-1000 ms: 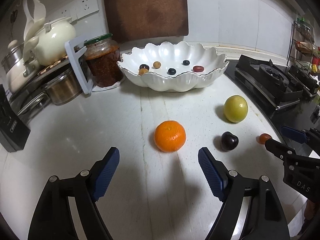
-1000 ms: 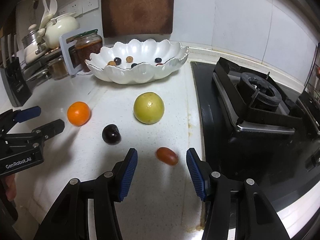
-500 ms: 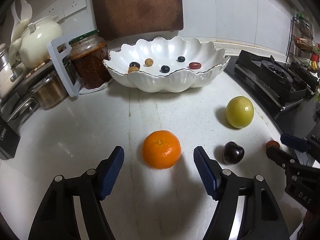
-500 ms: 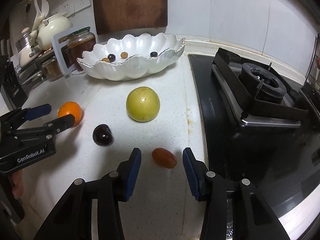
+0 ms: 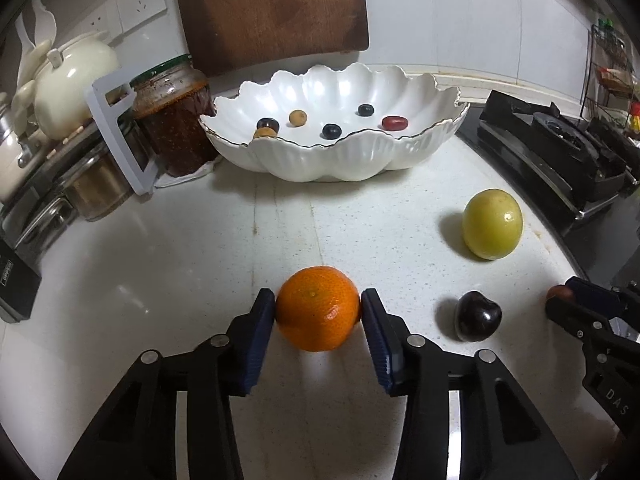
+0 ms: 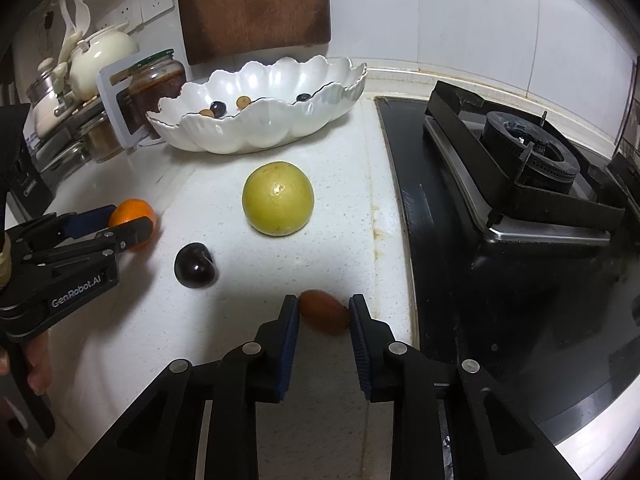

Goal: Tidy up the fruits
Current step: 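Lift and carry the orange in the left gripper while the right carries the date toward the bowl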

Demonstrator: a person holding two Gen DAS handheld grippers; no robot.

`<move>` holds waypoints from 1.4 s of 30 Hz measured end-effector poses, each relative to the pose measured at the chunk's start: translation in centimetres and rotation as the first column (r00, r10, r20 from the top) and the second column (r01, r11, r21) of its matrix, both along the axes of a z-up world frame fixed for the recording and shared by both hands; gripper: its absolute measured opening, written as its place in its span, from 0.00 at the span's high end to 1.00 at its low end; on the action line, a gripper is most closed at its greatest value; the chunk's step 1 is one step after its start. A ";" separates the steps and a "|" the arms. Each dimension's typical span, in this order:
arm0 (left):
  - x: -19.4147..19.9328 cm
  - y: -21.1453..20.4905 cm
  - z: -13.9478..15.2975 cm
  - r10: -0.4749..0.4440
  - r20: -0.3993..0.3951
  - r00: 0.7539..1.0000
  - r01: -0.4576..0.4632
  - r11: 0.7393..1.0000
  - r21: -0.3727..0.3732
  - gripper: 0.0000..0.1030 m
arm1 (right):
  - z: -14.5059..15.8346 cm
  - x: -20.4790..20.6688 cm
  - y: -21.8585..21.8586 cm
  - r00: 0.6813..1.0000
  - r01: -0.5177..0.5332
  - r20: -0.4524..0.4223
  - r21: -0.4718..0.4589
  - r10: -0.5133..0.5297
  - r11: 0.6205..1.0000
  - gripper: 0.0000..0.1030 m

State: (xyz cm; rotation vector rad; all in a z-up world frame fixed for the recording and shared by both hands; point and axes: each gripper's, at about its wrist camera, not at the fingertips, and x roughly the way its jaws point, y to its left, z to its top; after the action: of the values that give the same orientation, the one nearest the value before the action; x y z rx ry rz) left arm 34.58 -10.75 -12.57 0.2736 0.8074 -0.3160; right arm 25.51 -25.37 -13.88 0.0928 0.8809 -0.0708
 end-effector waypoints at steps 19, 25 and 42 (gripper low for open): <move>-1.7 0.7 2.7 0.035 0.012 0.999 -0.034 0.998 -0.054 0.59 | 2.6 -0.5 -0.5 0.998 -0.020 0.065 0.010 0.019 1.000 0.74; -2.0 0.6 4.4 0.051 0.028 0.998 -0.048 0.994 -0.093 0.59 | 4.4 -0.5 -0.3 0.993 -0.053 0.105 0.018 0.051 0.998 0.74; -2.4 0.2 10.2 0.073 0.168 0.983 -0.049 0.989 -0.143 0.59 | 10.4 2.0 -0.2 0.961 -0.120 0.247 -0.031 0.123 0.992 0.74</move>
State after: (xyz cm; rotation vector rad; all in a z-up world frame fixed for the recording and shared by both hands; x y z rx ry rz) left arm 32.20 -10.56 -2.33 0.1437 0.6182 -0.2850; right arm 27.55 -25.60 -3.52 0.0317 0.6330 0.0484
